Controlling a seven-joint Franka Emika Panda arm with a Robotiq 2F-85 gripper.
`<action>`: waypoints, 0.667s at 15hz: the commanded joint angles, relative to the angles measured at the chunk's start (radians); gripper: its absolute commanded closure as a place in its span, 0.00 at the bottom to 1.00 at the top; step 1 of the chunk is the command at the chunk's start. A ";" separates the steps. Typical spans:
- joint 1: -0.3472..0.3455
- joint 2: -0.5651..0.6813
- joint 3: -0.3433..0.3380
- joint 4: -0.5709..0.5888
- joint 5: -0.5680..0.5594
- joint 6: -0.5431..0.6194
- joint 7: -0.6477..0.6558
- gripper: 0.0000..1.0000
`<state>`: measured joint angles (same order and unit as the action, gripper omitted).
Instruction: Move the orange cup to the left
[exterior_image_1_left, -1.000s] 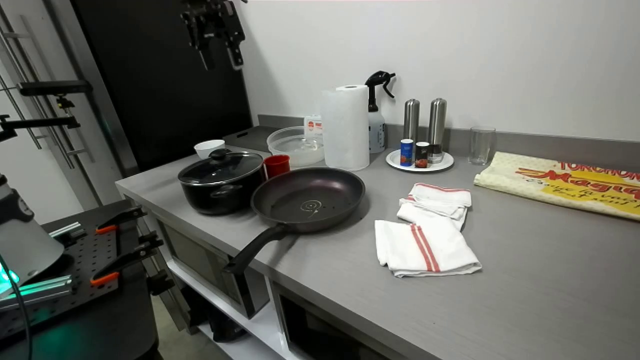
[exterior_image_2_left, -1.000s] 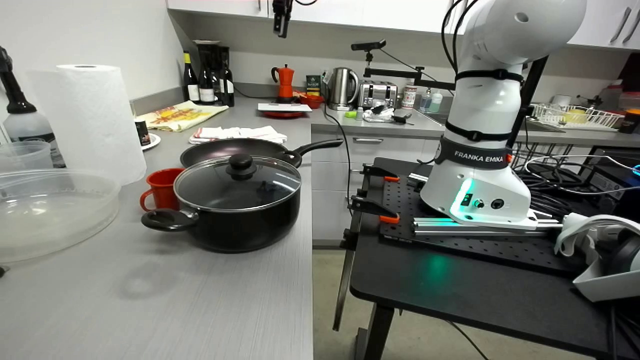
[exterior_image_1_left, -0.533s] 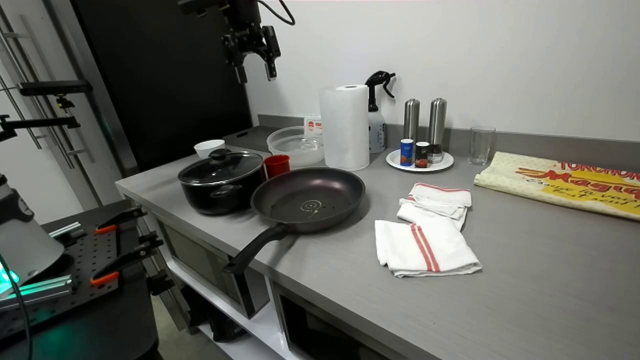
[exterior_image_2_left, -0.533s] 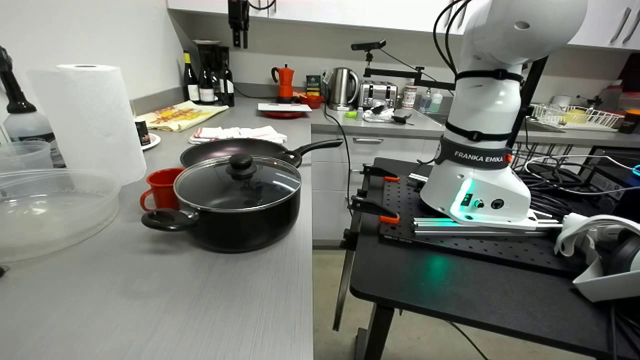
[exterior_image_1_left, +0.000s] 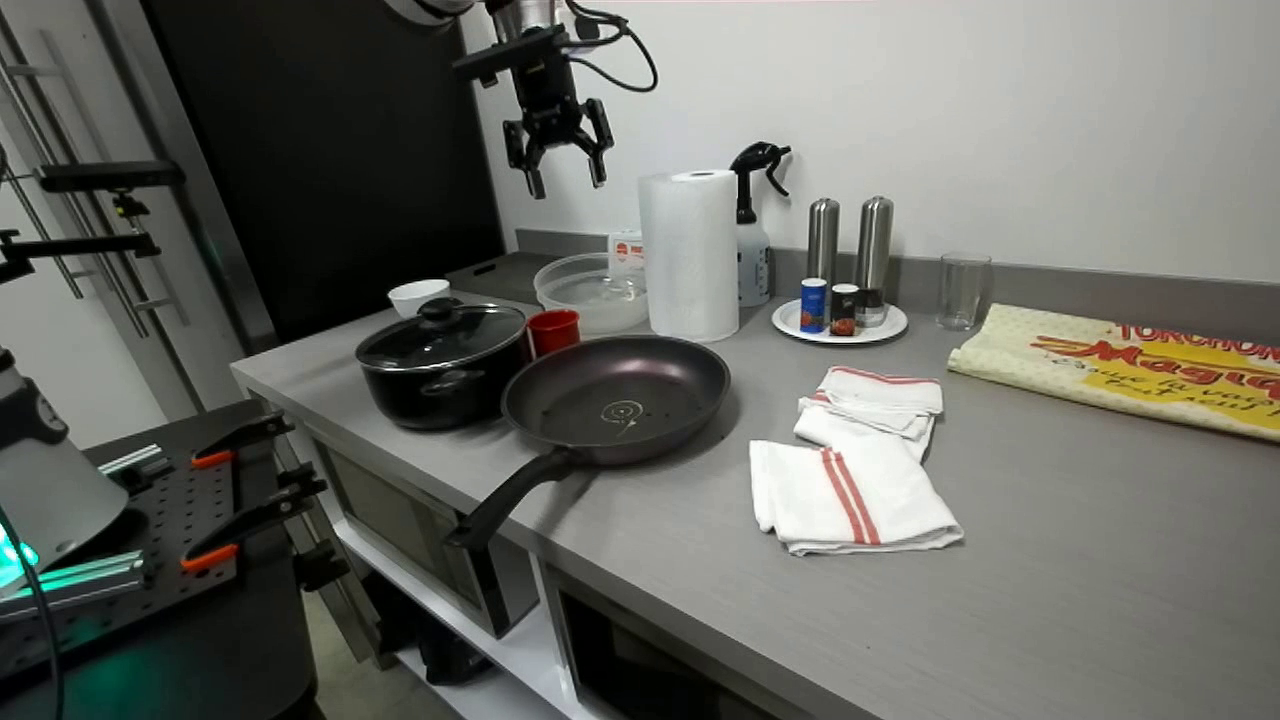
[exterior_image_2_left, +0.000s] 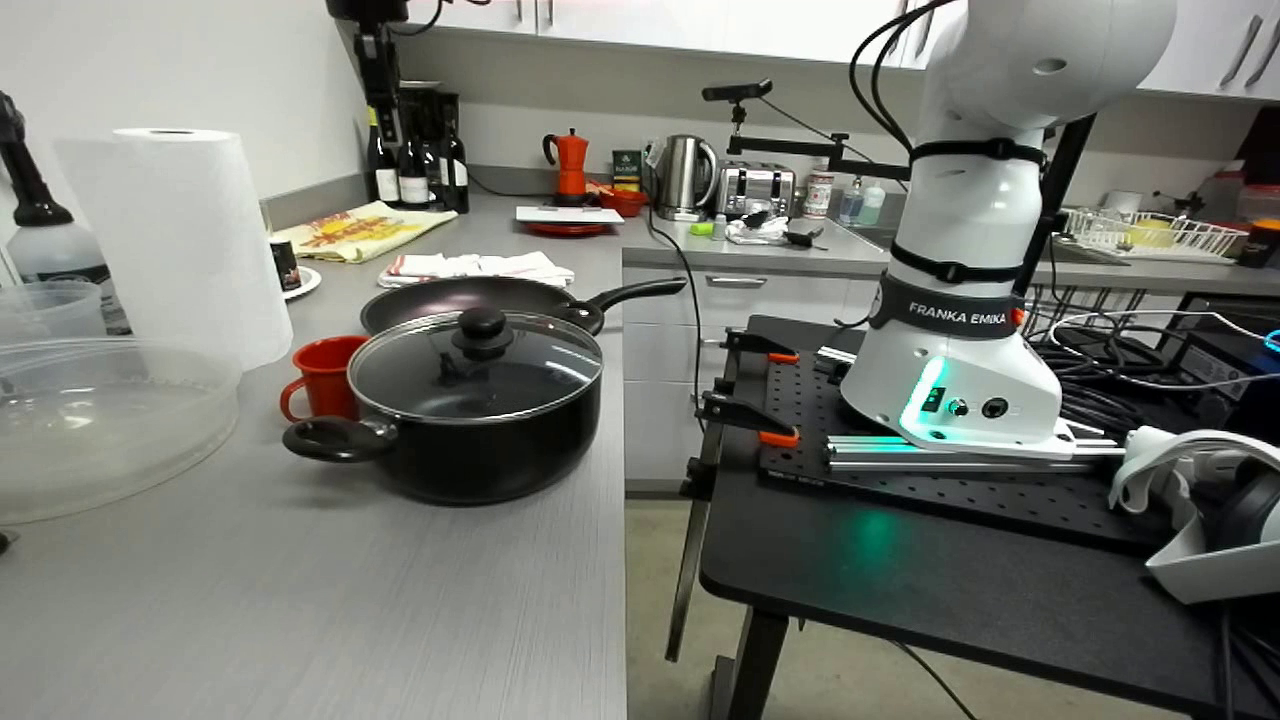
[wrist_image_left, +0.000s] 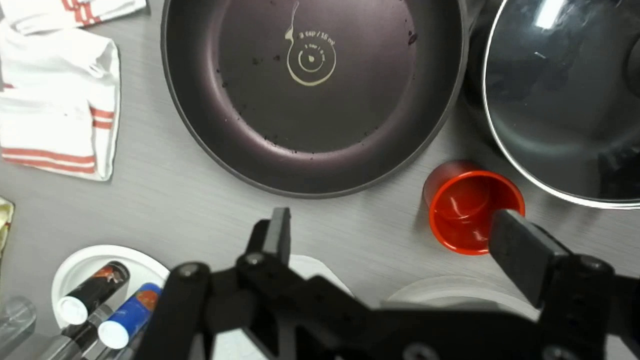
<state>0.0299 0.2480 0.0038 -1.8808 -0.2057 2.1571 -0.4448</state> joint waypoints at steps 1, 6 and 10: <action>0.024 0.135 0.037 0.151 -0.050 -0.035 0.005 0.00; 0.059 0.243 0.080 0.229 -0.081 -0.028 -0.035 0.00; 0.083 0.316 0.114 0.270 -0.105 -0.029 -0.112 0.00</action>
<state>0.0991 0.4986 0.0962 -1.6810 -0.2797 2.1561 -0.4982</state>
